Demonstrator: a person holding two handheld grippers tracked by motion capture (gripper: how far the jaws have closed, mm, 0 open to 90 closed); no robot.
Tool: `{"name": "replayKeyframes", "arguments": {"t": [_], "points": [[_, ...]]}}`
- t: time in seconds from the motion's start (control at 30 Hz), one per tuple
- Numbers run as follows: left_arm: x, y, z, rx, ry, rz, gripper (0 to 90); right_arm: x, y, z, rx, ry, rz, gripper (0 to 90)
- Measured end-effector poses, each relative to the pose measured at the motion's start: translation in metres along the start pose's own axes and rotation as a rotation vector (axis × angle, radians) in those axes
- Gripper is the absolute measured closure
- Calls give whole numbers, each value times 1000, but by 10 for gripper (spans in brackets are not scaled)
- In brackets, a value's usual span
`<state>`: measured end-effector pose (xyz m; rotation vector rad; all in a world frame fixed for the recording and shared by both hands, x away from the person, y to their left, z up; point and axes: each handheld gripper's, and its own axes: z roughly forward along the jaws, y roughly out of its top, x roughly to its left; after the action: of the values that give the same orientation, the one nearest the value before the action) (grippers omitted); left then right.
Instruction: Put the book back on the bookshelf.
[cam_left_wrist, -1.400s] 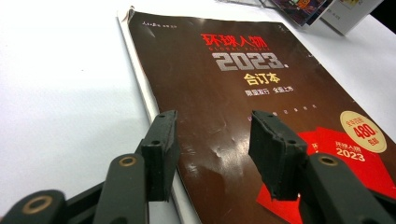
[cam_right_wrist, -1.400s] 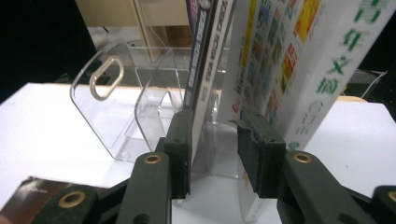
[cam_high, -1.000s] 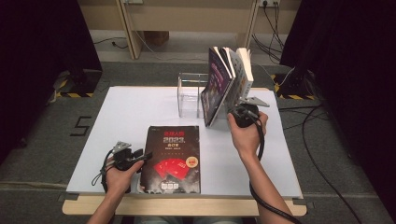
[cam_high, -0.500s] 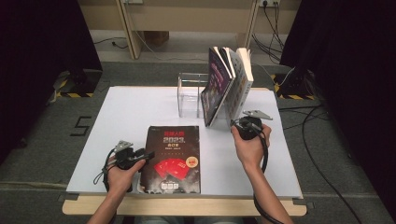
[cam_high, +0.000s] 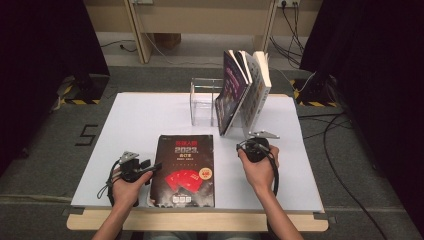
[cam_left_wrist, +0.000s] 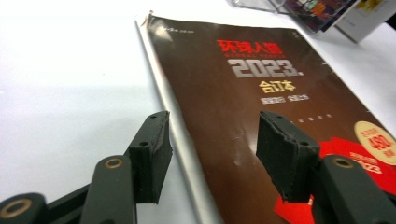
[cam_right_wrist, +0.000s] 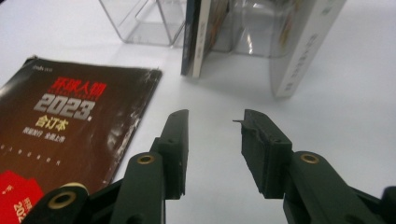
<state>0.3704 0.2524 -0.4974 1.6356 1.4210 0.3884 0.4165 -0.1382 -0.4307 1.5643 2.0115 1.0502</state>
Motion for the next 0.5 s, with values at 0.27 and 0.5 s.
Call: {"name": "replayKeyframes", "arguments": {"t": [0.27,0.5], "points": [[5,-2,3,14,26,-18,418,17,-12,25,88,54,-13,620],[7,-2,4,17,21,-32,409,31,-15,39,126,87,-22,618]]}}
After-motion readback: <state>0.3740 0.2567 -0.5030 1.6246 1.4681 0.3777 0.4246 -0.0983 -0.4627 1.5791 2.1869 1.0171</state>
